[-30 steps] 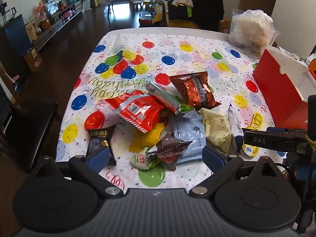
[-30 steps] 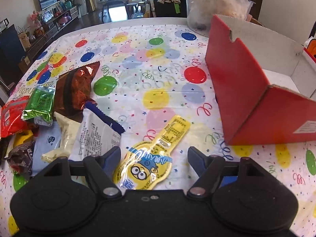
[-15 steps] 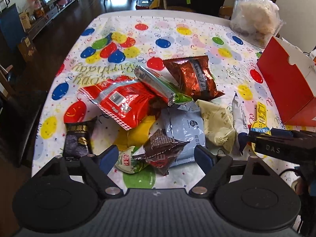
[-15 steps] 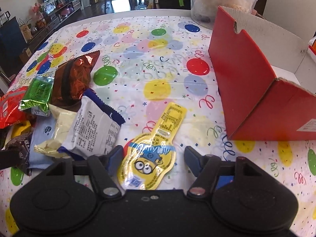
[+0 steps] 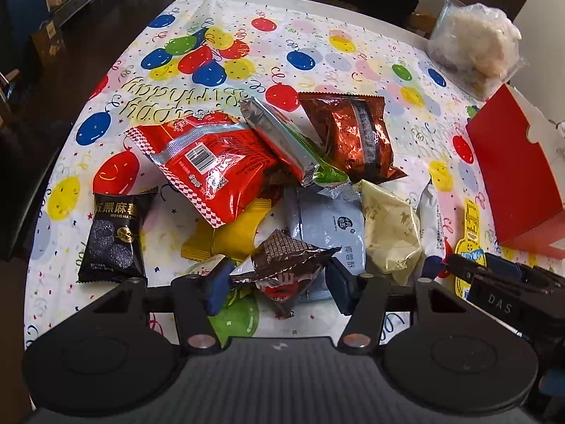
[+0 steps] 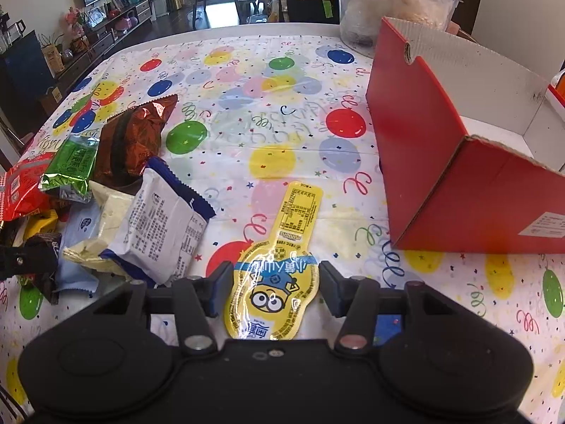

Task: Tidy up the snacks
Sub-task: 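Grasp the yellow Minions candy stick with the right tool while the left tool grasps the chocolate triangle, then carry both snacks into the red box and open both tools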

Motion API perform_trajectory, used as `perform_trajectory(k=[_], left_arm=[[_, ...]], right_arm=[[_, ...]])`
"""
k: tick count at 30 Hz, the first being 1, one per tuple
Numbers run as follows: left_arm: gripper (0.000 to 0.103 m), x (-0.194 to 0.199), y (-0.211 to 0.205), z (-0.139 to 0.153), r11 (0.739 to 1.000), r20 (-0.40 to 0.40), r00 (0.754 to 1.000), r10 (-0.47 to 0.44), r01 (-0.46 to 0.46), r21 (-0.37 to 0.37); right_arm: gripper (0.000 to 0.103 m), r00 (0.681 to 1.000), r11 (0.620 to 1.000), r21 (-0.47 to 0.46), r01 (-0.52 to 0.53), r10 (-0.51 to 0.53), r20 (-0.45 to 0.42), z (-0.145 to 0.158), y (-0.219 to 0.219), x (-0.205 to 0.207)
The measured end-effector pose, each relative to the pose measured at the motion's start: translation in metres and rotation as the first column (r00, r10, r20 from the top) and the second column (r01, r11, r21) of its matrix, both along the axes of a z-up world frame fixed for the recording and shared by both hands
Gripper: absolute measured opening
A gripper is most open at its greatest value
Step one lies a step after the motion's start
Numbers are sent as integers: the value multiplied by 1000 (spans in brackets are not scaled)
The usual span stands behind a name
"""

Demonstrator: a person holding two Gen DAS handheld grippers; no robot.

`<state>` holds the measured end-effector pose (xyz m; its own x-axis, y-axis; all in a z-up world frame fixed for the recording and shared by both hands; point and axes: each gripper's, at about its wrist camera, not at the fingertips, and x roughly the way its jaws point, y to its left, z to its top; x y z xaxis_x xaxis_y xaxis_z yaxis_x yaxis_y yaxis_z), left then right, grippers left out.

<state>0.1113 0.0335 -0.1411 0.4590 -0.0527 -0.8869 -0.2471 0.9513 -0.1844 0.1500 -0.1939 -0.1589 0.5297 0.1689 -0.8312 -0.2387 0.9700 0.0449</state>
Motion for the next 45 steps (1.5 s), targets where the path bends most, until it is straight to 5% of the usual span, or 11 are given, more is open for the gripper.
perform_trajectory(k=[12,20,22,26,27,36,40,42,45], left_arm=[[23,-9,-1,7,1000,37,999,-21,21,-4],[23,-21,1,10,999,54,998,-46,47,-19],[25,-21,2,10,998,52,997,-56,57,-16],[65,-19,5,8,998,59,997,-41,43,-34],[68,-19,6,9,999,73,997,-33,35,-31],[68,4,-6,-5,997,63,997,-47,43,64],[62,4,-2,-7,998,65,997,-33,30,47],[46,3,-3,-6,998,72,996,-47,44,42],[35,0,-6,-4,997,83,994,-65,62,43]], right_arm=[[51,999,1000,7,-8,8,34,15,-7,-17],[51,998,1000,4,-9,9,62,27,-7,-34],[51,998,1000,4,-6,5,66,29,-9,-38],[51,998,1000,3,4,-5,70,31,-12,-42],[51,997,1000,2,7,-7,71,32,-13,-43],[51,997,999,-15,32,-31,76,38,-22,-49],[51,996,999,-23,34,-32,78,39,-22,-51],[51,996,999,-26,35,-33,79,40,-22,-51],[51,996,999,-28,31,-29,85,42,-22,-52]])
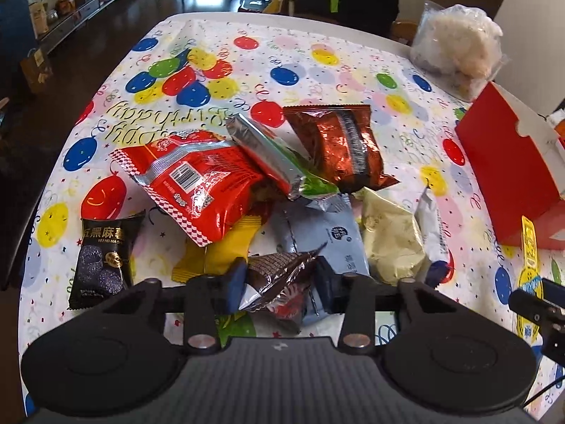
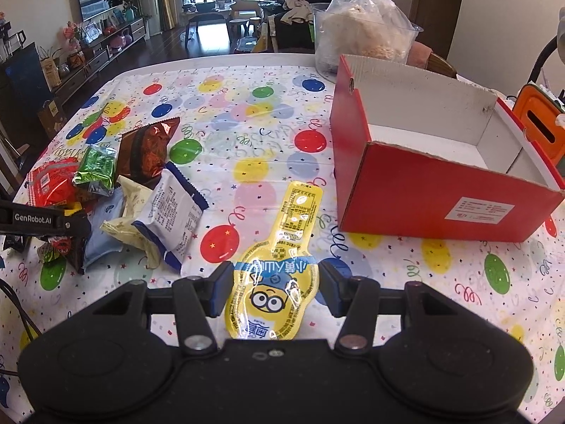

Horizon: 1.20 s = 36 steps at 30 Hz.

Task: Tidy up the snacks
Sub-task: 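Carry both snacks into the red box and open both tools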

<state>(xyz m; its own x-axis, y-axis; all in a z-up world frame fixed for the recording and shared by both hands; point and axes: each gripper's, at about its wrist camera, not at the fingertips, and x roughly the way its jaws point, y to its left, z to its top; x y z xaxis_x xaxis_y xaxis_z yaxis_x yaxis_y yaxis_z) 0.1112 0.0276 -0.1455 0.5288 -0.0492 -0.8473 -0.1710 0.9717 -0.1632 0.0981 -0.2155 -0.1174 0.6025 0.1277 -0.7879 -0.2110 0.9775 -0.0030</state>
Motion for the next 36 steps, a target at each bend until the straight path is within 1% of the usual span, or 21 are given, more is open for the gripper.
perform_trajectory(k=[3,12,16,18,21,25,29,32,36], left_arm=[[32,-5,3,1,1000,5,1000,3,-3,-22],[32,-26,5,19,998,43,999,-14,17,-61],[32,-35,-3,36,997,62,997,-49,53,-58],[32,-38,-8,48,995,80,994,-79,84,-61],[32,-37,-21,68,990,122,984,-127,133,-44],[32,-28,-44,95,979,170,967,-190,199,-36],[32,-9,-76,118,963,213,941,-262,271,-12],[32,12,-105,130,950,229,925,-304,312,-2],[32,45,-148,138,934,220,911,-348,358,-4]], right_arm=[[51,1000,1000,-5,-6,6,10,4,2,-3],[51,999,1000,-7,-6,7,48,19,6,-19],[51,997,1000,-4,2,-1,82,33,1,-25],[51,995,1000,2,12,-12,103,43,-4,-26],[51,991,1000,10,18,-19,134,58,-14,-24],[51,986,1000,15,13,-15,164,76,-30,-17],[51,982,1000,20,16,-19,188,91,-52,0],[51,980,1000,17,18,-21,200,97,-72,21],[51,980,1000,4,16,-17,199,98,-105,53]])
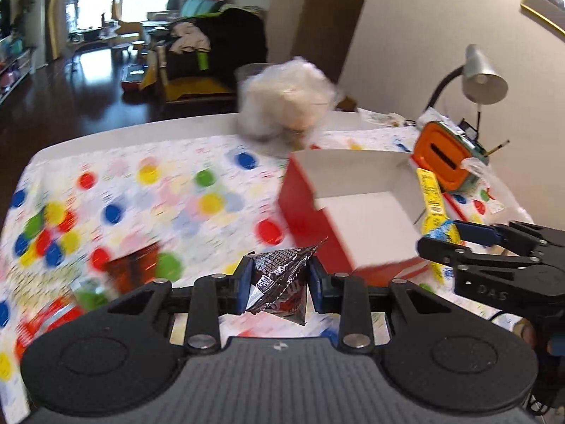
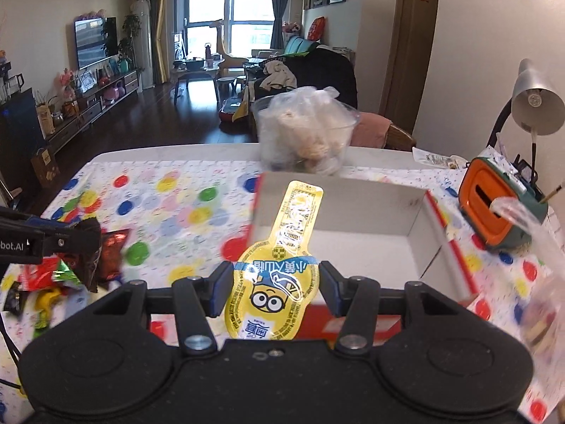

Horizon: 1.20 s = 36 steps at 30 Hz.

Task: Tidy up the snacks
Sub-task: 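Carry both snacks into the red box and open both tools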

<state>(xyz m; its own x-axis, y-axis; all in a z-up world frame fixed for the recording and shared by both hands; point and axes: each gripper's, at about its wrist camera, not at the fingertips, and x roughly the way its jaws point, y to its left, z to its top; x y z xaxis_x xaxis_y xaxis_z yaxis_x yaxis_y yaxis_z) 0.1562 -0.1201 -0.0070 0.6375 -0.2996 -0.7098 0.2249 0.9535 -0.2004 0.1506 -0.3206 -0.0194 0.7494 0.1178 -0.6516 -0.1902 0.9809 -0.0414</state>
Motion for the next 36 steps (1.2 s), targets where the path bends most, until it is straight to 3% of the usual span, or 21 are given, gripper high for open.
perform_trajectory(k=[14,27,36], left_arm=[[32,111,-128,-31,994,-138,986,-89,96,50],[32,152,-166,-83,983,-300,952,-59,108,151],[33,151,-172,-90,981,-301,952,-53,106,165]], right_arm=[[51,986,999,-35,-39,33,-165,-55,-87,105],[51,927,988,-37,-148,126,-354,-100,-94,136],[53,911,984,-23,-175,153,-383,-106,-95,134]])
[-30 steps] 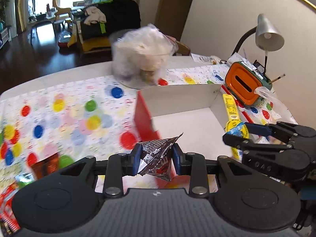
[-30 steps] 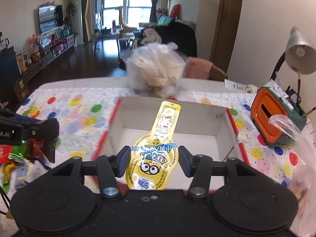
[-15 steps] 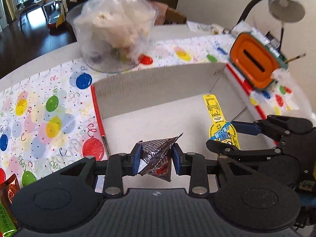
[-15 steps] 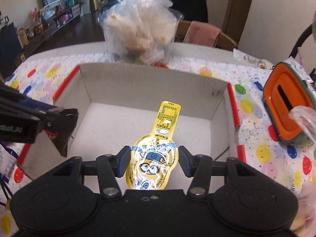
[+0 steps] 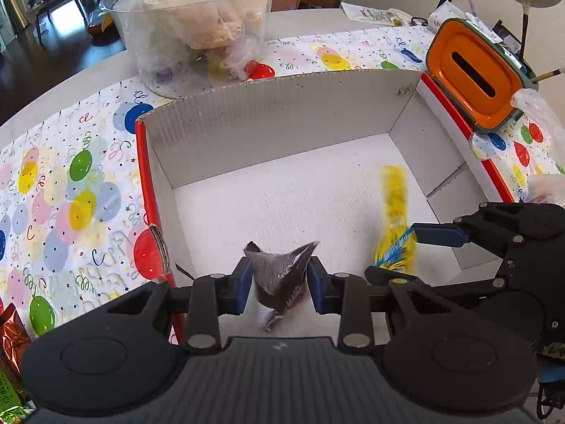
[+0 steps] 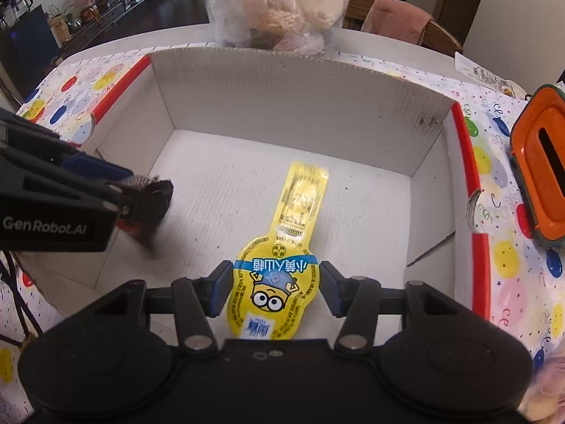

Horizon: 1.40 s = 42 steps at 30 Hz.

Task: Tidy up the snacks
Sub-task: 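Carry both snacks into the red box and open both tools, then withdraw both tools from the box back to the snack pile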

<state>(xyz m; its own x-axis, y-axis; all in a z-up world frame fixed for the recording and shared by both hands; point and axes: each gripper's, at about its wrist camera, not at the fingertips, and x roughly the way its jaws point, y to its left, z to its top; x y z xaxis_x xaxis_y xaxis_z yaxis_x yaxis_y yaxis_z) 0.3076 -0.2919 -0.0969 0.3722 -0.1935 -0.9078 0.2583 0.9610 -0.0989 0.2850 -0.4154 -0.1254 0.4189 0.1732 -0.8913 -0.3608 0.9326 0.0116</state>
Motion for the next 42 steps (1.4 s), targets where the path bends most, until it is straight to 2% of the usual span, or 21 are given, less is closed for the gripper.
perform_trajectory(k=[1,3,5,9,12,22,31,35,42], left_arm=[[33,-1,0,0,1000,2,1000,0,0,-1],[44,-3,1,0,1000,10,1000,-2,2,-5],[50,-7,4,4,1000,28,1000,1,0,-16],[52,-16,9,13,999,65,998,-4,6,-41],[61,-26,17,24,998,113,994,-8,14,-59],[70,-66,68,58,992,241,971,-9,39,-121],[77,-101,133,79,988,292,956,16,30,-153],[82,-115,158,84,985,305,952,11,42,-167],[86,-136,194,88,981,336,942,7,58,-184]], right_arm=[[53,1000,1000,2,2,-2,0,0,0,0],[56,1000,1000,9,12,-12,6,2,-1,-2],[61,1000,1000,17,19,-20,17,7,-2,-3],[64,998,999,34,39,-41,51,20,-3,-10],[75,995,996,60,63,-67,80,33,-2,-18],[94,969,981,125,146,-167,180,68,26,-59],[100,937,965,192,181,-228,264,92,66,-100],[103,920,947,246,206,-273,281,100,81,-115],[103,911,936,275,220,-298,285,104,108,-131]])
